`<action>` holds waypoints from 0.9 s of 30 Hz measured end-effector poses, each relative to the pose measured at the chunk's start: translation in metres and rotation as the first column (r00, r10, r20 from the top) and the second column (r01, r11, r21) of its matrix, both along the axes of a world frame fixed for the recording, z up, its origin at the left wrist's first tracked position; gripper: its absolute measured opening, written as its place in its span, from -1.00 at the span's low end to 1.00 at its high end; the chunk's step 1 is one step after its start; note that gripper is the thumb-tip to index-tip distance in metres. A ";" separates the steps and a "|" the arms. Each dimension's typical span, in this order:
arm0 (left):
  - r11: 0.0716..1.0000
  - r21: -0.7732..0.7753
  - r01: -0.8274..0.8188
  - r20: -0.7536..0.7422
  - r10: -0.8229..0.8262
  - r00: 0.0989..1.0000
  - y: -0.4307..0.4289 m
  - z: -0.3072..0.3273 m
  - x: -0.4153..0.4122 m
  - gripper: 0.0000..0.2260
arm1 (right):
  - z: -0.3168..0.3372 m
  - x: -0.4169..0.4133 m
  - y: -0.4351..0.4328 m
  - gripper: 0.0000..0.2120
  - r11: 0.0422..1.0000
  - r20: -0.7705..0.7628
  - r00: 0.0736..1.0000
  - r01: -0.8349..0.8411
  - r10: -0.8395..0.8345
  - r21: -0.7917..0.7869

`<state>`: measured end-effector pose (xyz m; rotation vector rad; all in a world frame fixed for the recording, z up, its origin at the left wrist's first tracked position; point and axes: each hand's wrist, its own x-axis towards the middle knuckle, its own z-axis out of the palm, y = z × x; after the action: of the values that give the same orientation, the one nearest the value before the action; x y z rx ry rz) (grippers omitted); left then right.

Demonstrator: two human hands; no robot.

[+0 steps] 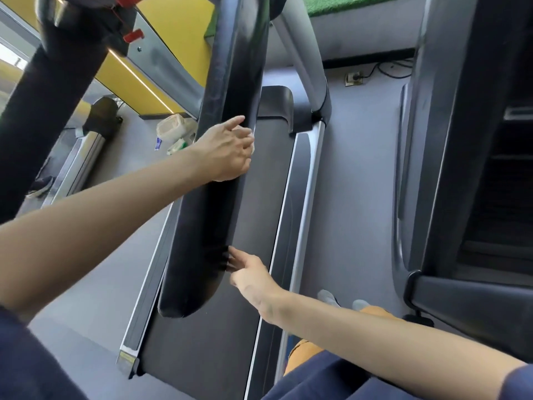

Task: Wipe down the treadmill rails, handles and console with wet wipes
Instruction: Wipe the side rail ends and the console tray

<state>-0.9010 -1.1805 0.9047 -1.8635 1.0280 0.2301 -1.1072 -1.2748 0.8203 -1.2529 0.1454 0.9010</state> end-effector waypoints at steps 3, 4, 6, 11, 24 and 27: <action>0.973 0.115 0.200 -0.197 -0.175 0.965 0.004 -0.018 -0.038 -0.60 | -0.002 0.000 0.003 -0.29 1.000 -0.003 1.000 0.003 -0.003 0.003; 0.968 0.196 0.159 -0.346 -0.083 0.934 0.002 -0.020 -0.061 -0.63 | -0.003 -0.001 0.006 -0.29 1.000 0.008 1.000 0.002 -0.002 -0.001; 0.930 0.356 0.088 -0.459 0.092 0.884 -0.011 -0.011 -0.087 -0.62 | -0.004 -0.003 0.011 -0.28 1.000 0.018 1.000 0.007 -0.007 -0.012; 0.935 0.324 -0.146 -0.287 0.244 0.926 -0.022 -0.001 -0.034 -0.67 | -0.006 -0.010 0.013 -0.29 1.000 -0.028 1.000 -0.011 0.011 0.006; 0.940 0.223 -0.257 -0.387 0.328 0.862 0.010 -0.024 -0.129 -0.54 | 0.002 -0.040 0.005 -0.67 0.992 -0.048 0.995 -0.092 0.088 -0.082; 0.969 0.210 -0.130 -0.226 0.177 0.958 0.008 -0.020 -0.095 -0.65 | -0.003 -0.041 -0.001 -0.66 0.993 -0.080 0.996 -0.050 0.041 -0.105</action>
<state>-0.9958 -1.1721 0.8850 -1.7671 0.9844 0.6435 -1.1482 -1.2761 0.8169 -1.3254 0.2300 0.9925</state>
